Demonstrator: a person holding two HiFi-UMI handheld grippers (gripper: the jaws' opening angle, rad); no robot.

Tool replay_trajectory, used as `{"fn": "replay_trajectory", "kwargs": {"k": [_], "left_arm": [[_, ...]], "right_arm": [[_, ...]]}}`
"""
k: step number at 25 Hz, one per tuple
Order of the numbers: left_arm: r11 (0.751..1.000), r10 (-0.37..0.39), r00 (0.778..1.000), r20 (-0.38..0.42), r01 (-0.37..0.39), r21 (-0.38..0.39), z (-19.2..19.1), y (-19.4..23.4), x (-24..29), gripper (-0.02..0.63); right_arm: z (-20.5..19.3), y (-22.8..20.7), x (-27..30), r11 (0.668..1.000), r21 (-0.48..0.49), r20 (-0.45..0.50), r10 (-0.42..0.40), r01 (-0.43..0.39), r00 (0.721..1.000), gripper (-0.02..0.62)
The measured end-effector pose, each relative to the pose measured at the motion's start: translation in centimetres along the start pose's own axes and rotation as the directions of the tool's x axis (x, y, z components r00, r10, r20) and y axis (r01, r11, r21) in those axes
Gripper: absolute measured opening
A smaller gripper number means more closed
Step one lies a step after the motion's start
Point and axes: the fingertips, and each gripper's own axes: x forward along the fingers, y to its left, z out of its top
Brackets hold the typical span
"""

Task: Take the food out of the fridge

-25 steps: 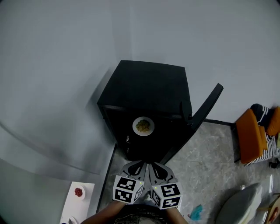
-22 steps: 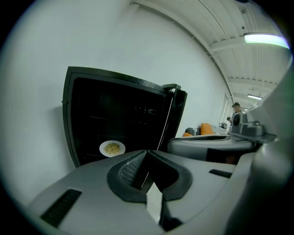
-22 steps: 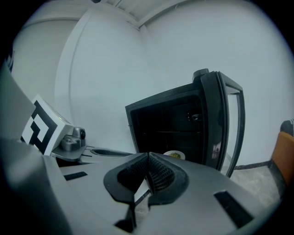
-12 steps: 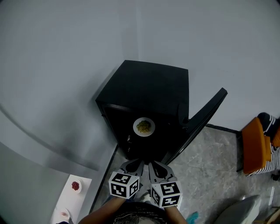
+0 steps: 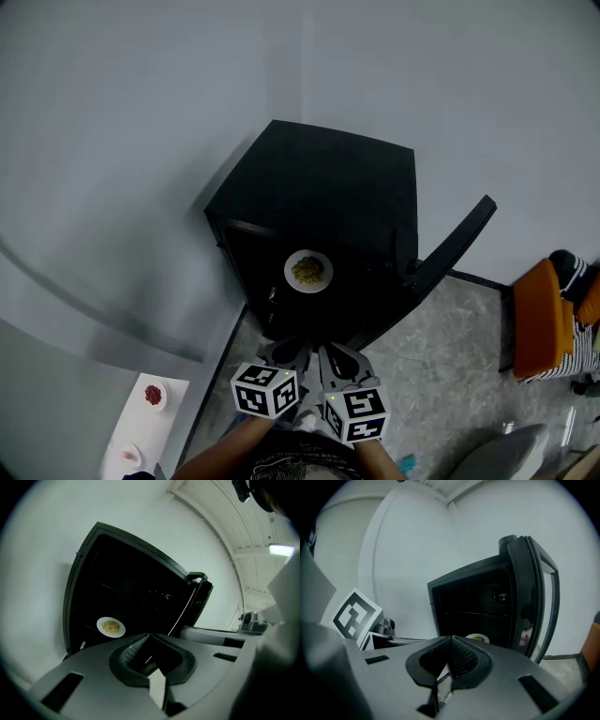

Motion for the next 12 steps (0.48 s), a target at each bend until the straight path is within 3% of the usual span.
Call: {"fn": "replay_trajectory", "kwargs": {"k": [5, 12], "left_arm": [[0.986, -0.064, 0.997, 0.038, 0.069, -0.152, 0.2, 2.1, 1.5, 0.014], [0.932, -0.159, 0.981, 0.109, 0.185, -0.311, 0.6, 4.9, 4.0, 0.015]], "right_arm": [[0.2, -0.3, 2.5, 1.000, -0.007, -0.028, -0.002, 0.002, 1.000, 0.023], [0.2, -0.1, 5.9, 1.000, 0.006, -0.074, 0.004, -0.004, 0.997, 0.023]]}}
